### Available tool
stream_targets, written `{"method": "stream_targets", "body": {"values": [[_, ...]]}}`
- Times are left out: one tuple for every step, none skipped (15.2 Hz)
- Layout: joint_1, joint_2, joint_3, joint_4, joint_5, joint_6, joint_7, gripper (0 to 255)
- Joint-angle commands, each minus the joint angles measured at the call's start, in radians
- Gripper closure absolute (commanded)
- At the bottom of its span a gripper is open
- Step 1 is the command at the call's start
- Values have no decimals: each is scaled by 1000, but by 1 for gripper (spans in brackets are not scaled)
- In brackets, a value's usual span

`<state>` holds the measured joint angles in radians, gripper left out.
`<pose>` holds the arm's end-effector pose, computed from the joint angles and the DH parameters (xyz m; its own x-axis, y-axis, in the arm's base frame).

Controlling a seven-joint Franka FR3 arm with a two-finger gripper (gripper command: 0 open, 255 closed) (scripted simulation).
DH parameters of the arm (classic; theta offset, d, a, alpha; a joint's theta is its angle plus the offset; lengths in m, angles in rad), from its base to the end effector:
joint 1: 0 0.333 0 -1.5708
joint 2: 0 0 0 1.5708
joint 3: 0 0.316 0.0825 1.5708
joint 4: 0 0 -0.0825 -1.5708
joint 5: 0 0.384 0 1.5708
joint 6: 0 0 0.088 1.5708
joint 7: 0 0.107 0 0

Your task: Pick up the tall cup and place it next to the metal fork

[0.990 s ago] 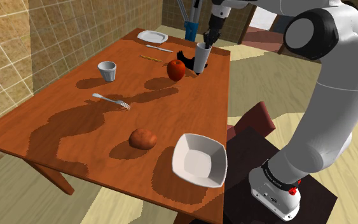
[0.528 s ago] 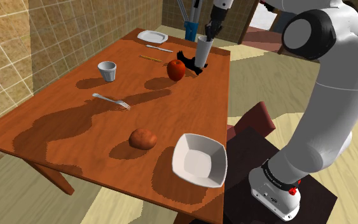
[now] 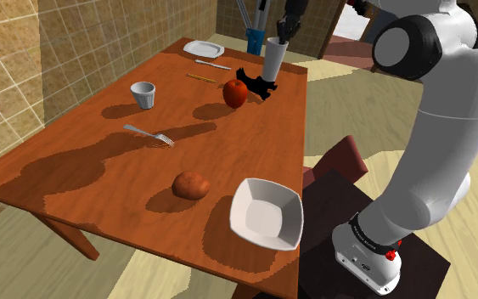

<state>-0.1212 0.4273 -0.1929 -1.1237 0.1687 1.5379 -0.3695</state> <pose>0.6547 -0.1612 0.5724 0.9968 0.0759 0.0265 0.0779 -0.9933 -0.0852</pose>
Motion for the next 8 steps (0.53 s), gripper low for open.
{"method": "stream_targets", "body": {"values": [[-4,15,1,53,3,-39,4,255],[-7,23,1,80,4,-57,6,255],[-10,32,1,108,6,-76,7,255],[-13,42,2,138,8,-96,9,255],[-17,53,2,170,10,-117,11,255],[-21,66,3,205,13,-139,13,255],[-24,75,3,230,14,-154,14,255],[0,44,6,172,7,-126,31,255]]}}
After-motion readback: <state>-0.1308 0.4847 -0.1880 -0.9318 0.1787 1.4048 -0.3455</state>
